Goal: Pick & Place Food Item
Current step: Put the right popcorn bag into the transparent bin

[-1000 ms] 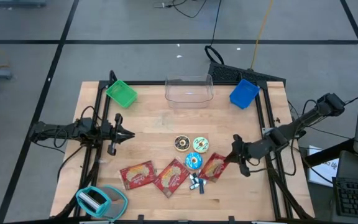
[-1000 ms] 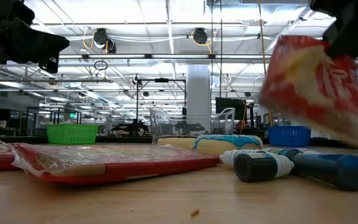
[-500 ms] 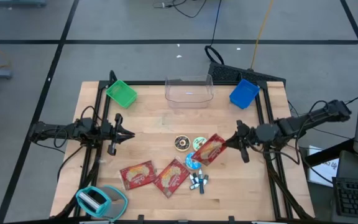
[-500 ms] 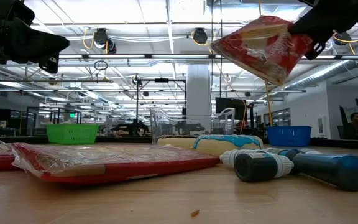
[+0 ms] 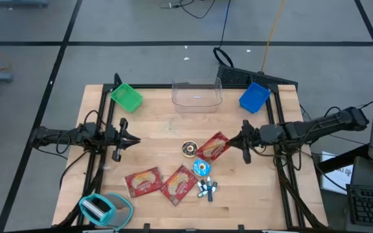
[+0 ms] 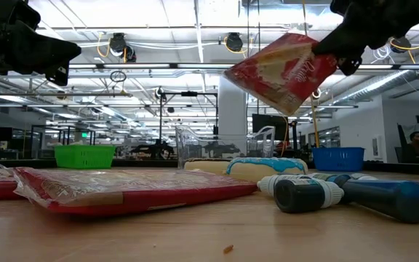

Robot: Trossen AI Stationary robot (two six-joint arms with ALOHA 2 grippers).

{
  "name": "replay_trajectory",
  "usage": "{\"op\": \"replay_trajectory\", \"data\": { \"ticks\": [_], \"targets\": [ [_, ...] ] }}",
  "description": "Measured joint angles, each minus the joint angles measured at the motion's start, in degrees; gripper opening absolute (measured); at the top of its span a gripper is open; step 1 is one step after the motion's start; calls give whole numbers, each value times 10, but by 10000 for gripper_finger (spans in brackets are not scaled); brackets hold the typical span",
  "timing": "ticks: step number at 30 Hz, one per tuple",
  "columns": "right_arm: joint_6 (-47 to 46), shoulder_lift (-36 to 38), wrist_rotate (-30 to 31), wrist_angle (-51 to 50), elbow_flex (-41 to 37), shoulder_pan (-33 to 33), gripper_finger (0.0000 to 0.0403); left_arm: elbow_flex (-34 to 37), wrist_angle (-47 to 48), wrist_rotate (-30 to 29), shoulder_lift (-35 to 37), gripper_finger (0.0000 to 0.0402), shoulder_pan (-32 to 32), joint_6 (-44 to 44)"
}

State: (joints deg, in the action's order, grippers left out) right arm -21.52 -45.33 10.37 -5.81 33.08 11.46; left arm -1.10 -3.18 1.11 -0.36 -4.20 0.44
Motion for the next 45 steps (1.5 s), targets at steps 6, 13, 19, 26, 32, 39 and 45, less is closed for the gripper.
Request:
{"op": "replay_trajectory", "data": {
  "ticks": [6,13,19,26,32,39,45],
  "targets": [
    [14,-10,-17,22,0,0,0,0,0,0,0,37,0,0],
    [43,-10,-17,54,0,0,0,0,0,0,0,37,0,0],
    [63,-10,-19,54,0,0,0,0,0,0,0,37,0,0],
    [101,-10,-17,83,0,0,0,0,0,0,0,37,0,0],
    [118,-15,-16,126,0,-3,0,0,-12,0,0,37,0,0],
    [142,-46,-14,202,0,-30,0,0,-66,-7,0,37,0,-3],
    [170,-101,-14,298,0,-67,0,0,-80,-10,0,37,0,9]
  ]
}}
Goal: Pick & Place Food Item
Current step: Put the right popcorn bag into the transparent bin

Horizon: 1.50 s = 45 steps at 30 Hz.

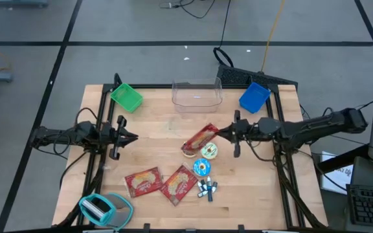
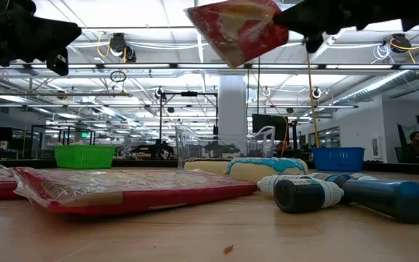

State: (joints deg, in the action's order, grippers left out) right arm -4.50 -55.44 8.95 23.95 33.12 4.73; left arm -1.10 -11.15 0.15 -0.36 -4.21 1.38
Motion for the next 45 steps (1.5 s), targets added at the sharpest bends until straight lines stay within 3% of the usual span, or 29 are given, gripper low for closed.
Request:
{"op": "replay_trajectory", "data": {
  "ticks": [4,10,15,20,25,37,45],
  "targets": [
    [4,-30,0,35,0,-30,0,0,-61,-29,-5,37,1,-12],
    [9,-63,0,56,0,-62,0,0,-118,-115,-71,49,1,61],
    [9,-92,0,97,0,-75,0,-1,-196,-163,-187,125,1,88],
    [14,-131,14,177,0,-83,0,-27,-267,-165,-303,214,1,27],
    [22,-162,33,249,0,-96,0,-94,-265,-196,-411,257,8,-35],
    [44,-184,33,327,0,-127,0,-254,-264,-196,-620,253,60,-86],
    [74,-184,73,327,0,-130,0,-322,-263,-99,-704,257,67,-86]
  ]
}}
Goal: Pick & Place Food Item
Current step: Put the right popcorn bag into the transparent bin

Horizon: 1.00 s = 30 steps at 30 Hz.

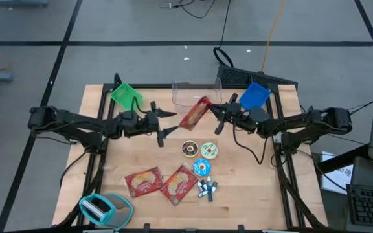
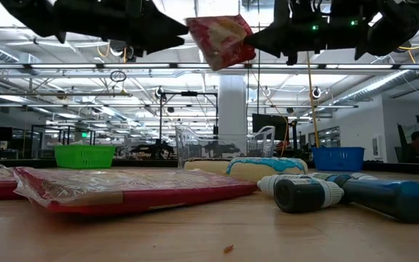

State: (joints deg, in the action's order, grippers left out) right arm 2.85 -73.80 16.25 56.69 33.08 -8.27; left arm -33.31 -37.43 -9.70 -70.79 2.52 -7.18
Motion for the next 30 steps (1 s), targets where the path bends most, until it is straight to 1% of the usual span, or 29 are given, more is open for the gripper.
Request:
{"op": "replay_trajectory", "data": {
  "ticks": [4,8,12,15,19,24,30],
  "targets": [
    [0,0,4,-5,0,0,0,-19,0,10,-22,258,0,4],
    [2,1,4,-23,0,0,0,-21,5,11,-24,258,0,-12],
    [0,4,0,-36,0,1,0,-20,40,-1,3,258,0,-67],
    [-2,4,0,-38,0,1,0,-22,44,-16,27,258,1,-77],
    [-2,4,-1,-36,0,1,0,-21,47,-23,52,257,1,-56],
    [-5,4,0,-35,0,1,0,-21,45,7,60,257,1,-21],
    [-7,4,0,-34,0,1,0,-21,35,27,60,257,0,-2]
  ]
}}
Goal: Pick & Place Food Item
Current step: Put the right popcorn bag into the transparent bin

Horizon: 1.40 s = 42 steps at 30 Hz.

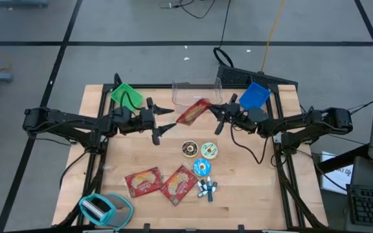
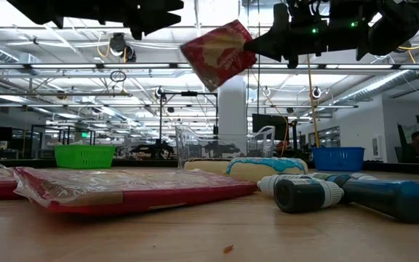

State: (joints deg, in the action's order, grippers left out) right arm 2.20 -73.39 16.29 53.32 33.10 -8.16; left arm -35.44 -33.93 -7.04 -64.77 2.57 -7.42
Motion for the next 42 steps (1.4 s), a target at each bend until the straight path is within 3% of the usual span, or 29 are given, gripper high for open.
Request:
{"op": "replay_trajectory", "data": {
  "ticks": [6,20,28,34,38,42],
  "targets": [
    [-7,0,0,18,0,0,0,1,-3,-2,-26,257,0,46],
    [-14,0,-1,17,0,0,0,1,-67,-40,-125,257,0,62],
    [-11,0,-1,22,0,0,0,1,-65,-93,-146,257,0,53],
    [-10,0,-1,21,0,0,0,1,-66,-98,-145,255,0,48],
    [-9,0,-1,21,0,0,0,1,-66,-98,-145,222,0,48],
    [-9,0,-1,20,0,0,0,1,-67,-98,-145,157,0,47]
  ]
}}
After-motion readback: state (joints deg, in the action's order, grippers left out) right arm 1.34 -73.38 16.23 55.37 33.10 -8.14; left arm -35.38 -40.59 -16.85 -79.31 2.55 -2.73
